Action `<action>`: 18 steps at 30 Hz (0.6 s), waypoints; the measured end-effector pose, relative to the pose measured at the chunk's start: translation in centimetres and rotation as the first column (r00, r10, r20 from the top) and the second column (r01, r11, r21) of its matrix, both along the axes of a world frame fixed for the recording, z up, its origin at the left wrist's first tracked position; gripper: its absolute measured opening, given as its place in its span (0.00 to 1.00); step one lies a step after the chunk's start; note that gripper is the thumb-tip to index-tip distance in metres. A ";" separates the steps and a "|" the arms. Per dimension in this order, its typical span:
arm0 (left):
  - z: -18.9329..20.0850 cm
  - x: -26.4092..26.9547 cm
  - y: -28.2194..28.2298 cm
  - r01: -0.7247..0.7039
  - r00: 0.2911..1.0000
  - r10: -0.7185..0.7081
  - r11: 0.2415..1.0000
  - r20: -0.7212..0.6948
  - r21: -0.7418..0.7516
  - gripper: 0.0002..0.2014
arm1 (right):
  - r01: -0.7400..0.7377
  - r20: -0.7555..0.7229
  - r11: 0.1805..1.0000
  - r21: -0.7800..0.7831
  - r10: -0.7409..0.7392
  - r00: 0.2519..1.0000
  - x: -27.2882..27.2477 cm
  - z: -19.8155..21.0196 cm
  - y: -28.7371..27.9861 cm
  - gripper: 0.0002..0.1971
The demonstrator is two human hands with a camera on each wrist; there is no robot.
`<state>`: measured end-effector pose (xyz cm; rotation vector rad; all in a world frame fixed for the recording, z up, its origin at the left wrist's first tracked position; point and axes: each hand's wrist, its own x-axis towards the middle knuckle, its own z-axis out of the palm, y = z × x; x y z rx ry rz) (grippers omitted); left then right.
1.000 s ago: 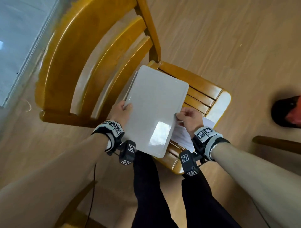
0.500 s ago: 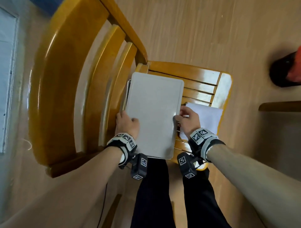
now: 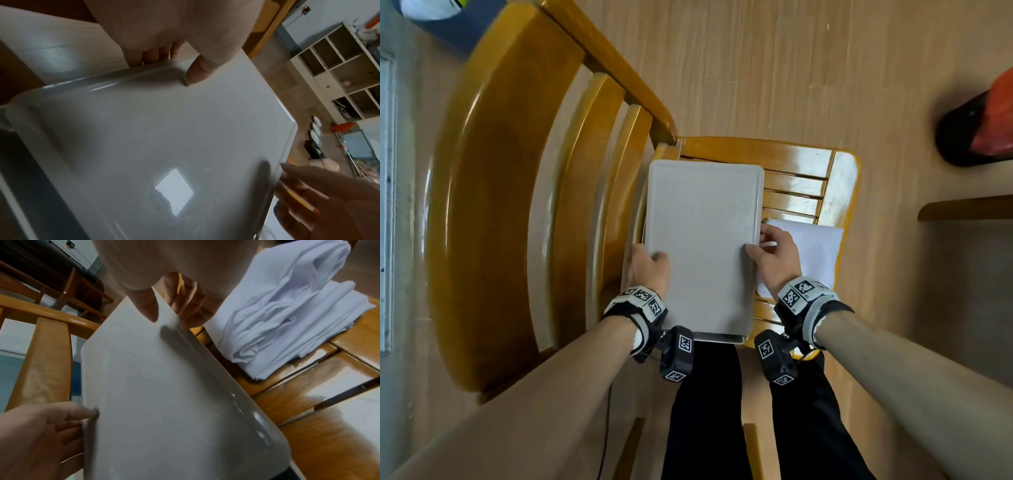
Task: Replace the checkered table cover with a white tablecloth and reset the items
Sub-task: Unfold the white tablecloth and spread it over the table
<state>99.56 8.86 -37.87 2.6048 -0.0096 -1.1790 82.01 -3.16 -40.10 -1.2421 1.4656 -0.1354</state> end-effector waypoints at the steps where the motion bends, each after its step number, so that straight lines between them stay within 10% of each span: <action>1: 0.1 0.0 -0.3 -0.006 1.000 0.006 1.000 -0.017 -0.017 0.20 | 0.017 0.002 1.000 0.000 -0.017 1.000 0.1 0.1 -0.1 0.20; 18: 0.6 -0.7 0.3 0.073 0.994 -0.080 0.993 -0.077 -0.089 0.20 | 0.119 -0.180 0.993 -0.023 -0.121 0.976 -2.2 0.1 1.5 0.06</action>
